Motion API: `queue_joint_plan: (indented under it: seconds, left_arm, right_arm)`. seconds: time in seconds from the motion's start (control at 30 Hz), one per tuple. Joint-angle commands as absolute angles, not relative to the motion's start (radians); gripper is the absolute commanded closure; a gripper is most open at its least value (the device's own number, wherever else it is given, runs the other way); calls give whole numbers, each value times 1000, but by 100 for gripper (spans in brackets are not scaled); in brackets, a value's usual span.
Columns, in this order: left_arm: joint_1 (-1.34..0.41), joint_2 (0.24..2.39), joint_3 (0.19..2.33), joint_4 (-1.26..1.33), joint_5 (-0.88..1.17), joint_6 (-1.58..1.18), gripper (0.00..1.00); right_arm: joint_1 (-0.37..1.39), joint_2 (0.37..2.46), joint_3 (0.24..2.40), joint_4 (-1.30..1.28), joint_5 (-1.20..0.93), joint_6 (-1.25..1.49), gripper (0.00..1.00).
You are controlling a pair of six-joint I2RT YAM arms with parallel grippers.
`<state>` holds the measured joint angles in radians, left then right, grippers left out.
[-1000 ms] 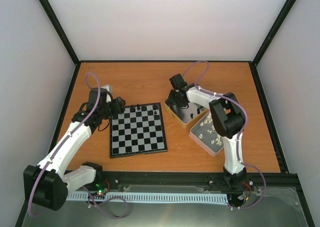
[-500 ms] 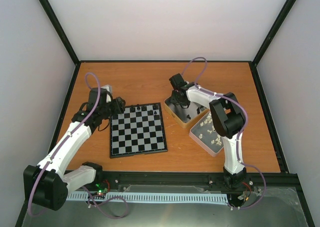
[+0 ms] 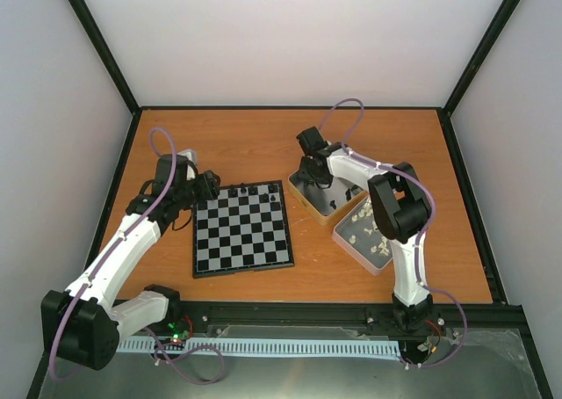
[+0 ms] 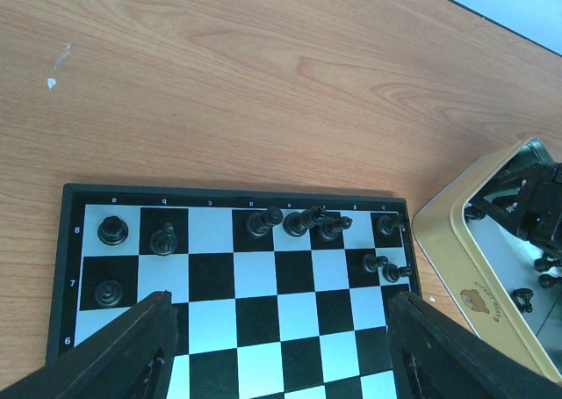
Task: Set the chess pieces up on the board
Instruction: Pick up the chess piece from the storage box.
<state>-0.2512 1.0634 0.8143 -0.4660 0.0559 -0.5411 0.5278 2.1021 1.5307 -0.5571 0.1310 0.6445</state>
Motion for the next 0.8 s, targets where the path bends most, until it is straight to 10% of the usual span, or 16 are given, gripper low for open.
queue_joint_plan:
  seconds: [0.0,0.5,0.77]
  left_arm:
    - [-249,1060,856,-454,48,-535,34]
    - [-249,1072,853,-438,64,-537,33]
    - [-249,1066,849,-438,67,-540,33]
  right_arm:
    - [528,2124,1551,-563,149,639,59]
    - [527,2084,1452,-632,158,551,56]
    - [522,2061,1430,-599,112,577,75]
